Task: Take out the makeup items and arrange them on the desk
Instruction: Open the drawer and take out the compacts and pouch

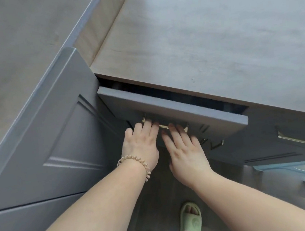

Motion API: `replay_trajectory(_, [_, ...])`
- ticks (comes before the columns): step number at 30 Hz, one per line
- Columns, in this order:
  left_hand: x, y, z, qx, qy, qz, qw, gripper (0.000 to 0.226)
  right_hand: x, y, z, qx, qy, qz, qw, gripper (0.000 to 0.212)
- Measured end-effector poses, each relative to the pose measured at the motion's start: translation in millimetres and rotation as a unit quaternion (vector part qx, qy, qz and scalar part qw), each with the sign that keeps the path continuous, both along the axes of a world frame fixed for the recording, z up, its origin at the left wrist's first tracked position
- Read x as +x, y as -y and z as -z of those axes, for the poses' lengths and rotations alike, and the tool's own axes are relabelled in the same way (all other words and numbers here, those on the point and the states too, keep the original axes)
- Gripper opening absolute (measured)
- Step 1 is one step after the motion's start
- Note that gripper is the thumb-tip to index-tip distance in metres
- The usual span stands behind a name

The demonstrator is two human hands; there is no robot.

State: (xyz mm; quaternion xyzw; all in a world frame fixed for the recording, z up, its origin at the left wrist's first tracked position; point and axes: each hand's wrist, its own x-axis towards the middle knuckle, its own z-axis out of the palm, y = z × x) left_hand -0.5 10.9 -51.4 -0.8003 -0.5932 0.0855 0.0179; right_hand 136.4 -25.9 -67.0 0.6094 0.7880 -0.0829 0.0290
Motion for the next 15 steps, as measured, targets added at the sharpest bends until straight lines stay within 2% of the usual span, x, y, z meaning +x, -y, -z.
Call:
replay_trajectory(2, [-7,17,-4,-0.010,-0.001,-0.003,1.000,0.066,-2,17,-12,0.018,-0.025,-0.028,0.999,0.081])
replay_trajectory(5, [-16,42,-17,-0.029,-0.012,0.004,1.000,0.055,-7,39,-43,0.121,-0.058,-0.065,0.989,0.076])
replay_trajectory(8, [-27,69,-33,-0.028,-0.003,0.023,0.999,0.052,-15,37,-77,0.177,-0.054,0.011,0.983,0.081])
replay_trajectory(10, [-35,83,-43,0.012,0.048,0.045,0.998,0.060,-17,34,-86,0.119,-0.037,0.053,0.991,0.084])
replay_trajectory(12, [-40,86,-55,0.057,0.082,0.059,0.993,0.074,-16,44,-82,0.043,-0.012,0.052,0.998,0.085])
replay_trajectory(15, [-40,72,-79,-0.011,0.016,0.057,0.998,0.086,-16,66,-75,0.001,0.037,0.027,0.999,0.087])
